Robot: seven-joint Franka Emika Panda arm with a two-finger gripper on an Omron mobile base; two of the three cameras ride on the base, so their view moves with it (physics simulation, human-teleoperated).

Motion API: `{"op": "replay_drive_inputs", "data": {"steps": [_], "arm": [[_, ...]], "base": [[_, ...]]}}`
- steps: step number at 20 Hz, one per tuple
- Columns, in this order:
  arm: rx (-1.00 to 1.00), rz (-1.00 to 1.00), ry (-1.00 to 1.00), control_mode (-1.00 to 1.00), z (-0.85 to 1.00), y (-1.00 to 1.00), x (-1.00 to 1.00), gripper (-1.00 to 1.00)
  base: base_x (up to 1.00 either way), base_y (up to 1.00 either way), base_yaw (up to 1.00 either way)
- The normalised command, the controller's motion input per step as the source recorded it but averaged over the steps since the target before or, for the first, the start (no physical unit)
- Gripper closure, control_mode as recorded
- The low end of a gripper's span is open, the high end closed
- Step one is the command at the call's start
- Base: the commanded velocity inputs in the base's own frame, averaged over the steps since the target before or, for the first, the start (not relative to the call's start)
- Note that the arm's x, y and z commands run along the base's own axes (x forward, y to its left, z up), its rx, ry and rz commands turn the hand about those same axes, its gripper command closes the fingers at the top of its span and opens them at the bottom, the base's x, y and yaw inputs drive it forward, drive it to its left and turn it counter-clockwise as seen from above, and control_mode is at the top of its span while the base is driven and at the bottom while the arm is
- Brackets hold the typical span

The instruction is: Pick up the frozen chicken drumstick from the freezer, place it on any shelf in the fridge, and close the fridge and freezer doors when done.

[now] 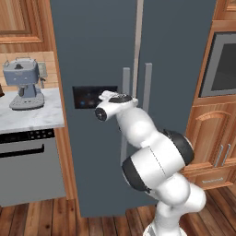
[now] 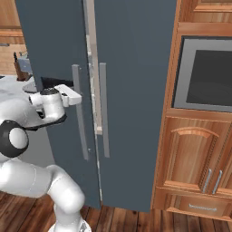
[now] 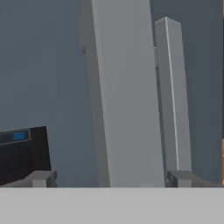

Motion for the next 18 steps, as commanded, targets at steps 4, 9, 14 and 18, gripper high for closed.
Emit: {"op": "replay_drive_inputs", "data": {"steps": [4,9,14,18], "arm": [[0.0,0.02,0.0,-1.0,0.0,-0.02,0.63,-1.0],[0.0,0.01,0.0,-1.0,0.0,0.0,0.64,-1.0],[0.0,0.02,0.0,-1.0,0.0,0.0,0.58,-1.0],[0.0,0.01,0.0,-1.0,0.0,0.0,0.26,-1.0]], "base": [[0.0,0.0,0.0],[0.0,0.0,0.0],[0.0,0.0,0.0],[0.0,0.0,0.0]]}}
